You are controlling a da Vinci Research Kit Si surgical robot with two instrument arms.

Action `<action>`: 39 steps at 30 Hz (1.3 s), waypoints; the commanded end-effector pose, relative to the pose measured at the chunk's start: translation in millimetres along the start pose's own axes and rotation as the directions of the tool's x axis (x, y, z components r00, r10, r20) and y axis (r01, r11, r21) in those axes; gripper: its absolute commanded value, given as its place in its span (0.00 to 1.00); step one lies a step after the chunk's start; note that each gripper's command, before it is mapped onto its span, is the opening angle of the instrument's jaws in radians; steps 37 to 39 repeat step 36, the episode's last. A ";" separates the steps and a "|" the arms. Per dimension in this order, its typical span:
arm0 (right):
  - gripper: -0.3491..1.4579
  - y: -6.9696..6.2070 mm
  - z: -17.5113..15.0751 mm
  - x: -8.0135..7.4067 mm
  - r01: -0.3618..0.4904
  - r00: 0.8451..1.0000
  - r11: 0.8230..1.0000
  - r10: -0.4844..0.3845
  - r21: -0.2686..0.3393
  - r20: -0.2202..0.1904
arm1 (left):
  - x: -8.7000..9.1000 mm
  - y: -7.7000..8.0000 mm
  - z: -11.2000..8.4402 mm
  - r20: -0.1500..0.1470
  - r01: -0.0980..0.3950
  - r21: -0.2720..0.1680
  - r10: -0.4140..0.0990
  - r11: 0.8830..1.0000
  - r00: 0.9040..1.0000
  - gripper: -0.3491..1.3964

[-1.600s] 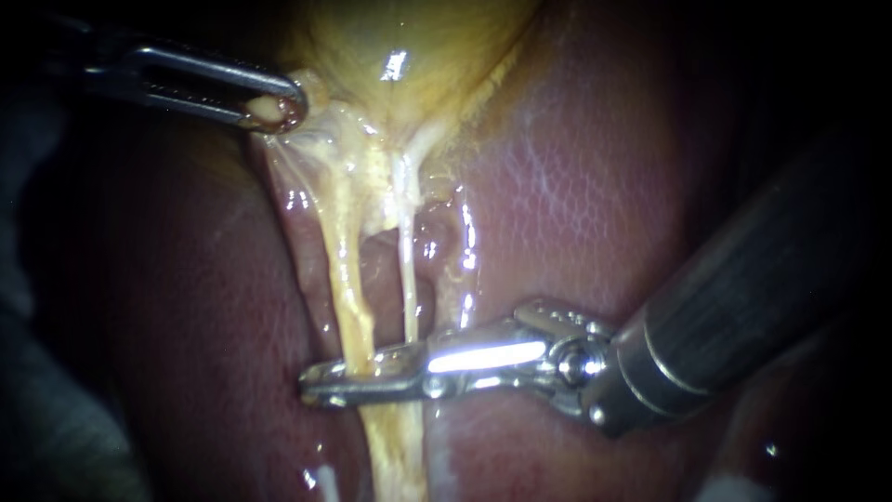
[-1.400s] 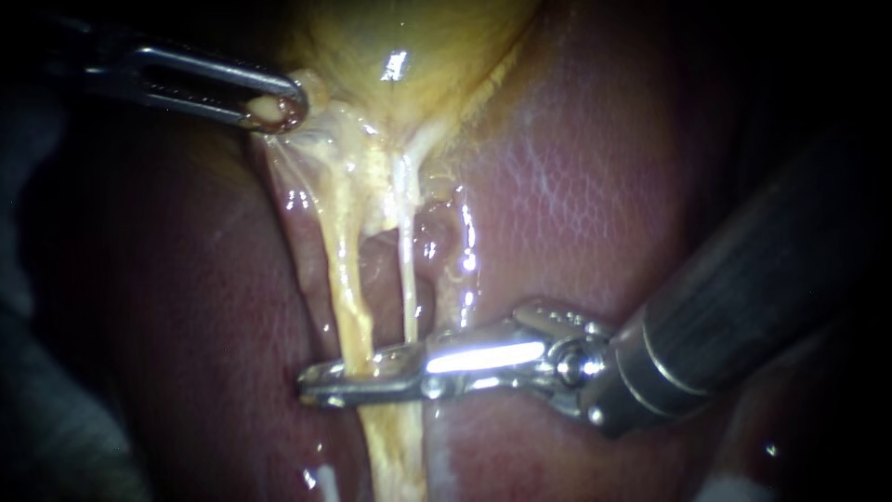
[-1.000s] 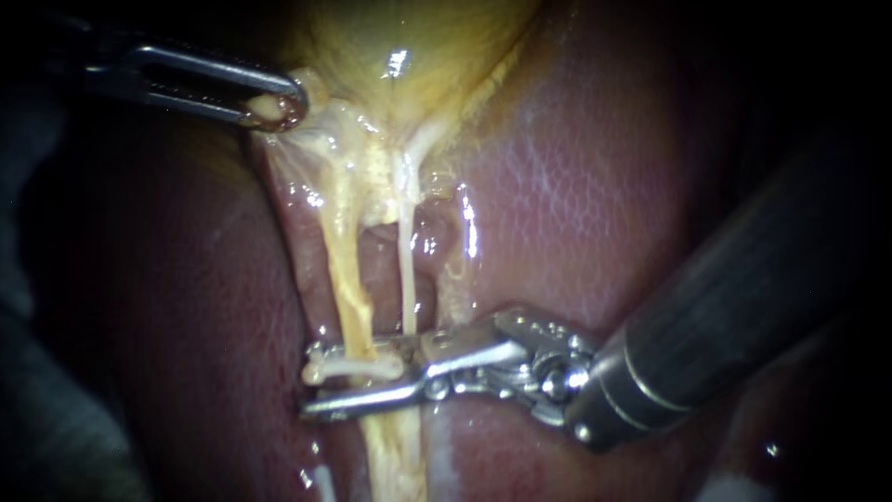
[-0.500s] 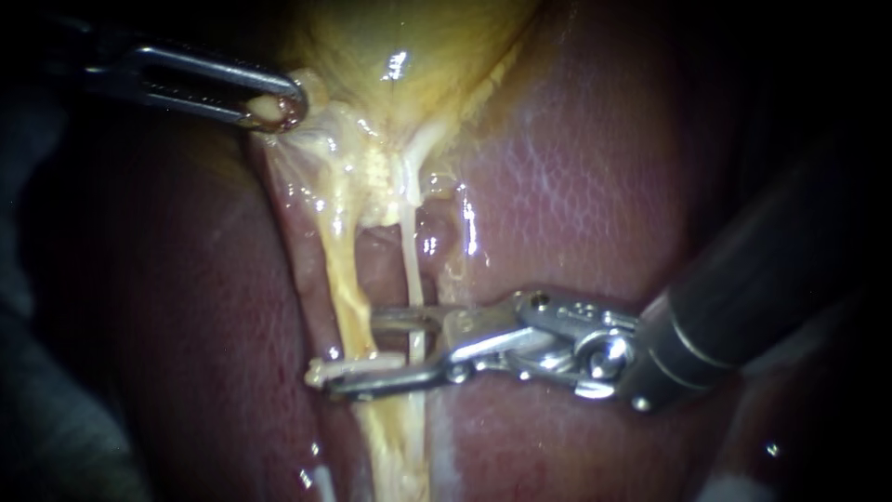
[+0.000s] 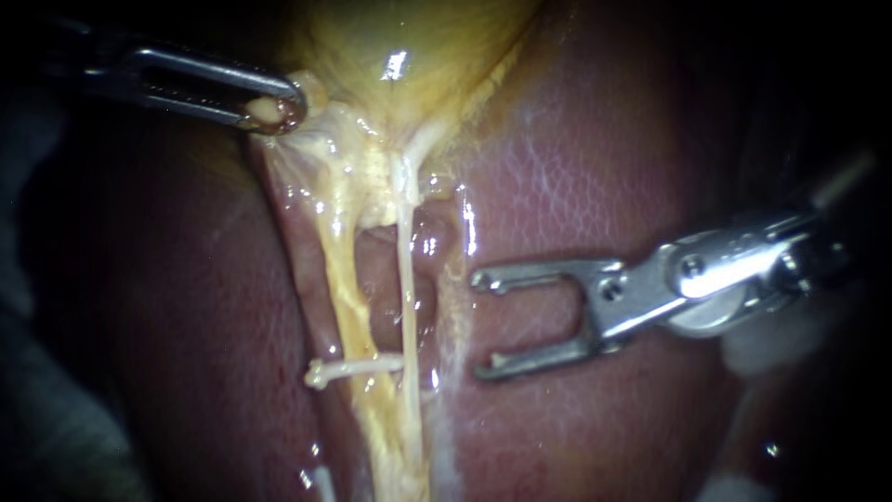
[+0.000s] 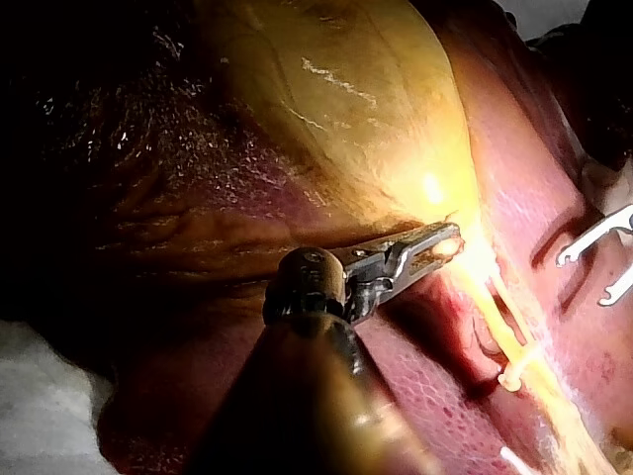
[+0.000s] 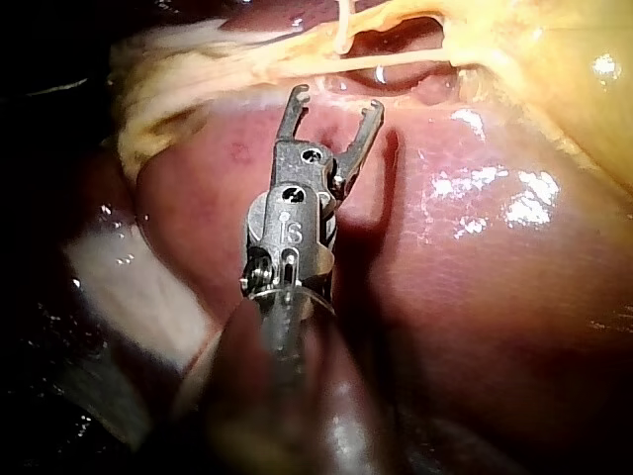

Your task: Going back first clip left tube

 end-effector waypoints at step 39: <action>0.47 0.5 -2.4 0.8 0.016 1.000 1.000 -0.016 -0.007 0.001 | -4.0 -4.0 8.2 0.035 -0.023 -0.003 0.023 1.000 0.999 0.00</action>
